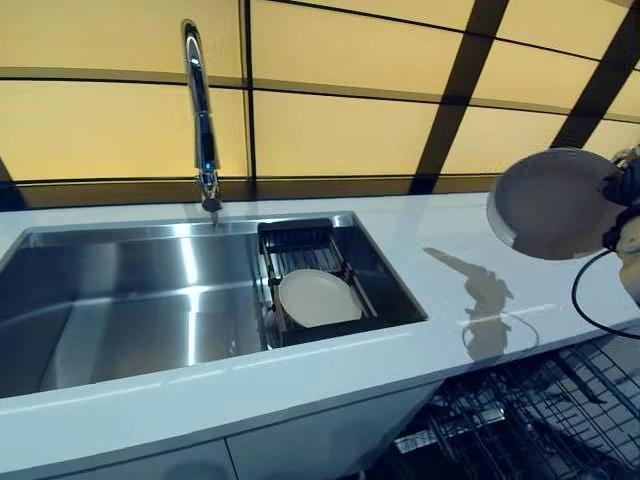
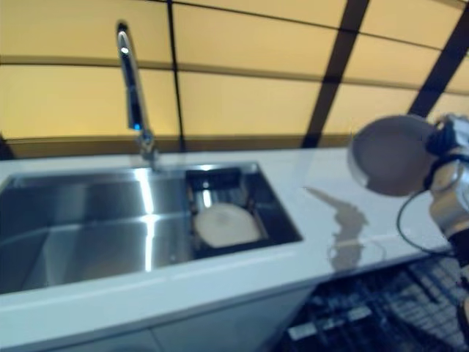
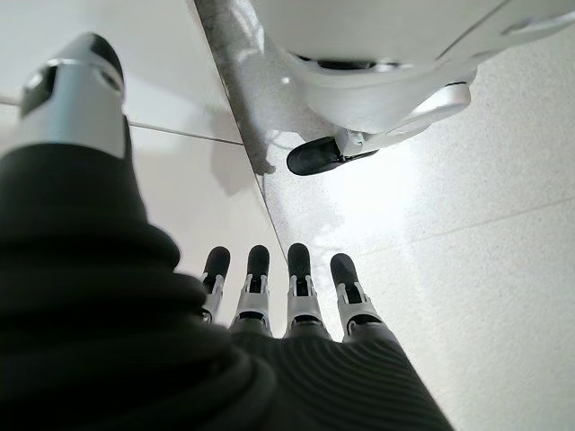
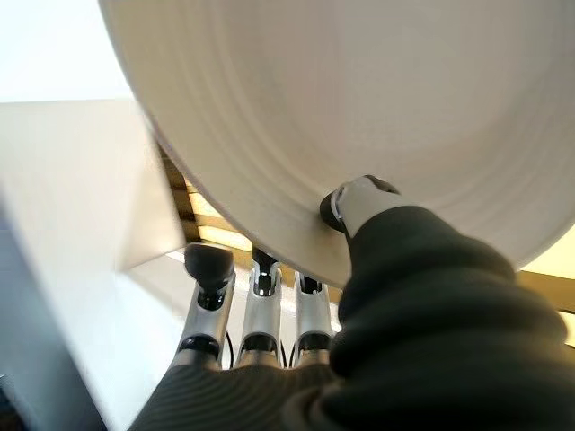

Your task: Take plates into dishwasher

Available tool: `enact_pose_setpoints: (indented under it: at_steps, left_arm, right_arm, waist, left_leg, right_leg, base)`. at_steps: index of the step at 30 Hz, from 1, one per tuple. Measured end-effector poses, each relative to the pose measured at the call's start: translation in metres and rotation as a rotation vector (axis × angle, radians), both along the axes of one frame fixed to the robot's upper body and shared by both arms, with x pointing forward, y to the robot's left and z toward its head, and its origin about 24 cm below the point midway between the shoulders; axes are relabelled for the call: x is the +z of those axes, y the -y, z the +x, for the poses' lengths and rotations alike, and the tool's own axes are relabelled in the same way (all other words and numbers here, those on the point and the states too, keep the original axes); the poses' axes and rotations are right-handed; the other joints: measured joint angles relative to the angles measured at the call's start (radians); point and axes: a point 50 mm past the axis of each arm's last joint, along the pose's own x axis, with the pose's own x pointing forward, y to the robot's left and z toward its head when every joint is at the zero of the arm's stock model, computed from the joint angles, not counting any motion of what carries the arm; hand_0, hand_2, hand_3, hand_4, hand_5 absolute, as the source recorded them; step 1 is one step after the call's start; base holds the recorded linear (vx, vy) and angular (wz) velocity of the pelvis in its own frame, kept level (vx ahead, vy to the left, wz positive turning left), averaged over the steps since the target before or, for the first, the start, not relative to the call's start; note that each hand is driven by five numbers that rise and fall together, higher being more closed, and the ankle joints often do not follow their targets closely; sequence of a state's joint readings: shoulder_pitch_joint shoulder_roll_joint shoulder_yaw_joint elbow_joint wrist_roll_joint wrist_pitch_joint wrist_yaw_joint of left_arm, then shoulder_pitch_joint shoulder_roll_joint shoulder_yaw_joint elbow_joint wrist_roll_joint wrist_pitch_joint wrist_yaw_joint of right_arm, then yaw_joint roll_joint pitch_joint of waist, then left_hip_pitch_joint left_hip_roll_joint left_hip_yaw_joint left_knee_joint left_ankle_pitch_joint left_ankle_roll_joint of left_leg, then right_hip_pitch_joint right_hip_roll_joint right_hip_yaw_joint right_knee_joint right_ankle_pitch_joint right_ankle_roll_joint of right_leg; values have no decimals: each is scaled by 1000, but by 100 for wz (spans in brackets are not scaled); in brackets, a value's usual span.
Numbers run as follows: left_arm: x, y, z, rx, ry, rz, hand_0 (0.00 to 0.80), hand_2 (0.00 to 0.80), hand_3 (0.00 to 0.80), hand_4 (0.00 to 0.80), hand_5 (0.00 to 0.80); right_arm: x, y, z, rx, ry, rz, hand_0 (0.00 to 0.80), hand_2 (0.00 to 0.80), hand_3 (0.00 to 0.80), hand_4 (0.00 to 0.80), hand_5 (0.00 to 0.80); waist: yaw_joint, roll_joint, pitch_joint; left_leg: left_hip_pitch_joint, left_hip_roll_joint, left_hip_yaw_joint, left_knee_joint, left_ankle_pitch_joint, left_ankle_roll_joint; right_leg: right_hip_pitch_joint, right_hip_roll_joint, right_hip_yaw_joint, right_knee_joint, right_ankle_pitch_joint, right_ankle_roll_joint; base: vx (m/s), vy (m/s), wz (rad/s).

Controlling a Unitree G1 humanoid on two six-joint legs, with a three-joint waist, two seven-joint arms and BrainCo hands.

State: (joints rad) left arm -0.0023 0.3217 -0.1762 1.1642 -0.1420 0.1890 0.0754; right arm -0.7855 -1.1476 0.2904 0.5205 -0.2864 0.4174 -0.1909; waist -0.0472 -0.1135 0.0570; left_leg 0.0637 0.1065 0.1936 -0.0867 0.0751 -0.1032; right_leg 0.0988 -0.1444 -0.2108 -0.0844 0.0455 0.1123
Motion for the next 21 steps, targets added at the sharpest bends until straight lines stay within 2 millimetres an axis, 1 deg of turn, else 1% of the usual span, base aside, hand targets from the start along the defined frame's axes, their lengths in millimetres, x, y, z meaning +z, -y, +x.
enact_pose_setpoints:
  at_steps: [2,3,5,6,7,10,12,13,16,17,18,21]
  left_arm:
    - [1,-2,0,-2,1,1,0,0,0,0,0]
    - [1,-2,-1,-1,-2,1,0,0,0,0,0]
    - [1,-2,-1,-3,-2,-1,0,0,0,0,0]
    - [1,-2,-1,-3,-2,-1,0,0,0,0,0]
    - [1,-2,0,-3,-1,-1,0,0,0,0,0]
    - [1,-2,0,-4,-1,-3,0,0,0,0,0]
    - [1,-2,0,-4,1,-2,0,0,0,0,0]
    - [1,-2,1,-5,3,-1,0,0,0,0,0]
    - [1,-2,2,-5,3,-1,0,0,0,0,0]
    - [1,-3,2,-5,2,0,0,0,0,0,0]
    - [1,-3,2,-5,4,0,0,0,0,0,0]
    - [1,-3,0,-2,-6,0,0,0,0,0,0]
  right_arm:
    - [-7,12,-9,-44,-10,-1,800,800,800,800,800]
    - [-10,14,-11,-53,-14,3,800,800,800,800,800]
    - [-24,28,-23,-103,-37,20,800,800,800,800,800]
    - [-27,30,-25,-115,-47,22,800,800,800,800,800]
    - [-34,35,-30,-136,-62,25,800,800,800,800,800]
    - [-51,49,-46,-199,-99,46,800,800,800,800,800]
    - [-61,58,-58,-237,-123,53,800,800,800,800,800]
    - [-67,63,-64,-258,-136,58,800,800,800,800,800]
    - [-77,73,-77,-306,-148,68,800,800,800,800,800]
    - [-80,76,-82,-325,-150,79,800,800,800,800,800]
    - [-85,80,-87,-342,-148,93,800,800,800,800,800]
    - [-95,84,-96,-366,-183,95,800,800,800,800,800]
  waist:
    - [-13,0,0]
    - [-18,0,0]
    - [-25,1,-2]
    - [-27,2,-2]
    - [-44,3,-3]
    - [-54,7,-5]
    - [-78,12,-7]
    - [-76,12,-7]
    - [-89,16,-6]
    - [-105,17,-5]
    - [-102,18,-4]
    - [-114,22,2]
  left_leg:
    - [5,1,8,-3,-3,2]
    - [8,1,13,-3,-6,5]
    - [13,2,29,-4,-11,4]
    - [13,2,30,-4,-11,5]
    - [12,2,37,-4,-12,5]
    - [12,2,49,-4,-15,4]
    - [12,2,54,-4,-16,2]
    - [12,2,57,-4,-17,1]
    - [13,2,77,-4,-19,-1]
    - [14,1,78,-4,-19,-1]
    - [14,1,79,-4,-20,-1]
    - [16,2,89,-4,-23,1]
  right_leg:
    - [-1,0,8,0,1,0]
    - [-1,0,12,0,1,0]
    - [-5,0,27,-1,2,1]
    - [-6,0,29,-2,2,1]
    - [-10,1,36,-2,3,1]
    - [-19,1,48,0,4,1]
    - [-24,1,55,0,5,2]
    - [-25,1,58,0,5,2]
    - [-35,1,77,0,10,3]
    - [-36,1,79,0,10,3]
    - [-36,1,80,0,10,4]
    - [-41,2,90,0,12,4]
  base:
    - [-2,14,-12]
    - [-2,10,-19]
    - [-6,12,-19]
    - [-8,14,-13]
    - [-8,12,-12]
    - [-15,5,-13]
    - [-19,0,-9]
    - [-11,3,-12]
    - [-16,12,-15]
    - [-24,18,-11]
    - [-18,13,-4]
    - [-15,2,-9]
